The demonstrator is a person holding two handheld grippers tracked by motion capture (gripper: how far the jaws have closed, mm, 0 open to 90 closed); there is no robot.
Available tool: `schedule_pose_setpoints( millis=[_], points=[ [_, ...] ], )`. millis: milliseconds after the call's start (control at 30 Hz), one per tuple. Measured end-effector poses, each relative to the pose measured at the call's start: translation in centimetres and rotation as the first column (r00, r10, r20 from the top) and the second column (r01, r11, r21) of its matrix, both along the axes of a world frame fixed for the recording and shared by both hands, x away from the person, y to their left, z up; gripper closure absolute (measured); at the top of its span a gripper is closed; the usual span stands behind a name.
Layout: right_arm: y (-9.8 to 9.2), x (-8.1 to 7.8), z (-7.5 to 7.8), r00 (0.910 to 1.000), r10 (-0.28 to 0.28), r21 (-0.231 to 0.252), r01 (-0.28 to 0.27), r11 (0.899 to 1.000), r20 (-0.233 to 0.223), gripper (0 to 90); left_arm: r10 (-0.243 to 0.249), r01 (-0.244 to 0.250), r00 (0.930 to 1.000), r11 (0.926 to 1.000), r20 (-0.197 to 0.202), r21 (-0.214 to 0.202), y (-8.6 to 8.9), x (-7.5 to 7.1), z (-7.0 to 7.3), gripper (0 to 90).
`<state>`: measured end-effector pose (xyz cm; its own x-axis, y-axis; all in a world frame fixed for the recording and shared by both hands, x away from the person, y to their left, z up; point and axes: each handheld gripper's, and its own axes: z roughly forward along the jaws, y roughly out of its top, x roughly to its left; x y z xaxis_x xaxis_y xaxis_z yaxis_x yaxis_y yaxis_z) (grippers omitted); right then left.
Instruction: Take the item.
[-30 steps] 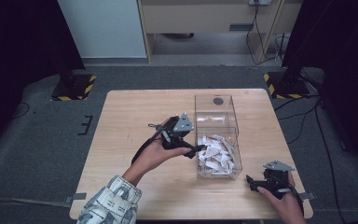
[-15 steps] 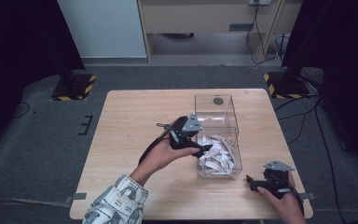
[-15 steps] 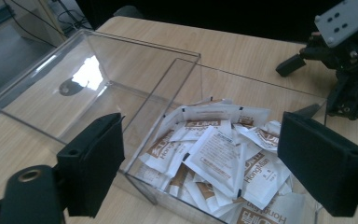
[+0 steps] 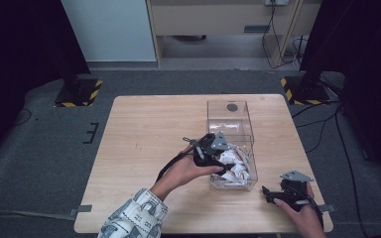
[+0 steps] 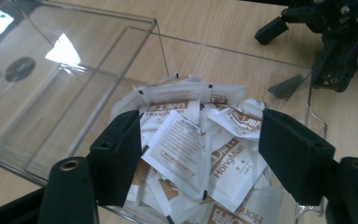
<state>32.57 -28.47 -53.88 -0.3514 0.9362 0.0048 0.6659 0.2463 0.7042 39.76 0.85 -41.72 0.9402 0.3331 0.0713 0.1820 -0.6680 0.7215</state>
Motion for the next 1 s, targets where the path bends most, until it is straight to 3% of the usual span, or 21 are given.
schedule_pose_setpoints(
  millis=[233,467,533,767,1000],
  points=[
    [0.0,0.0,0.0,1.0,0.0,0.0,0.0,1.0,0.0,0.7,-0.006,0.006,0.9997,0.9996,-0.022,0.029,-0.6,0.0,-1.0,46.5],
    [0.0,0.0,0.0,1.0,0.0,0.001,0.0,1.0,0.0,0.8,-0.007,0.008,0.9999,0.9984,-0.015,0.056,-1.3,0.0,-1.5,56.8],
    [0.0,0.0,0.0,1.0,-0.002,0.002,0.002,1.0,-0.001,0.8,-0.005,0.006,0.9996,0.9988,-0.029,0.049,-1.4,0.2,-1.6,59.5],
    [0.0,0.0,0.0,1.0,-0.002,0.002,0.002,1.0,-0.001,0.8,0.015,-0.013,0.9995,0.9981,-0.03,0.06,-1.4,0.6,-1.8,66.7],
    [0.0,0.0,0.0,1.0,0.0,0.0,0.0,1.0,0.0,0.8,0.022,-0.021,0.9995,0.9972,-0.022,0.071,-1.4,0.8,-2.1,67.0]
  ],
)
